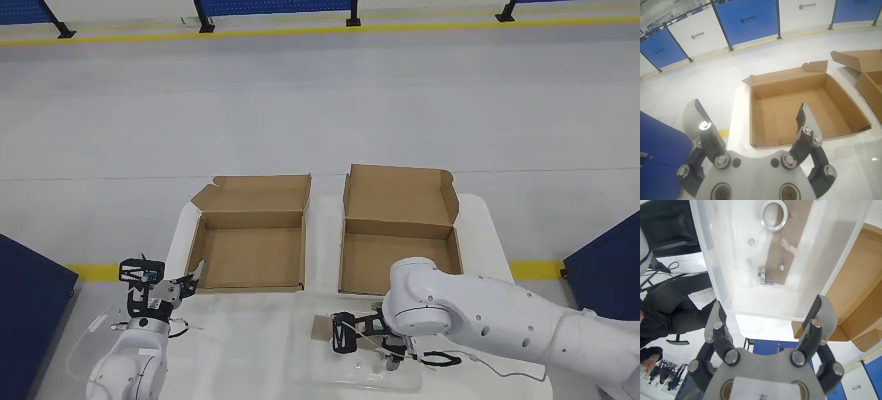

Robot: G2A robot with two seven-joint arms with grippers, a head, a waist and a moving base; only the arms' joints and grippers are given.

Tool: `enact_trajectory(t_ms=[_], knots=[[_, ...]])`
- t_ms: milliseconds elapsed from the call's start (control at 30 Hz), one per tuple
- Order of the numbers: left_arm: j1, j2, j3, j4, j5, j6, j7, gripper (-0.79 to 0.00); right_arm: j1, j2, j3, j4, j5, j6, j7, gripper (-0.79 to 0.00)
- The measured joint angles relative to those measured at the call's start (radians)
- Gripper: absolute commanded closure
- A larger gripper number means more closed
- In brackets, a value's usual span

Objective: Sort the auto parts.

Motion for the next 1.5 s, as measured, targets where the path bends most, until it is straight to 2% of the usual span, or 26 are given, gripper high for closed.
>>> enact_trajectory(t_ms=[400,967,1233,1500], knots=[[0.000,0.000,0.000,0.000,0.000,0.000,0.000,-0.785,-0.084,-0.022,0.000,0.055,-0.138,-0.011,-0.071,-0.785],[0.000,0.000,0.000,0.000,0.000,0.000,0.000,-0.785,-0.119,-0.041,0.000,0.099,-0.158,-0.028,-0.086,-0.785],[0.000,0.000,0.000,0.000,0.000,0.000,0.000,-0.785,-0.151,-0.048,0.018,0.172,-0.194,-0.071,-0.176,-0.785],[0.000,0.000,0.000,0.000,0.000,0.000,0.000,-0.785,-0.153,-0.049,0.019,0.175,-0.196,-0.079,-0.183,-0.785]])
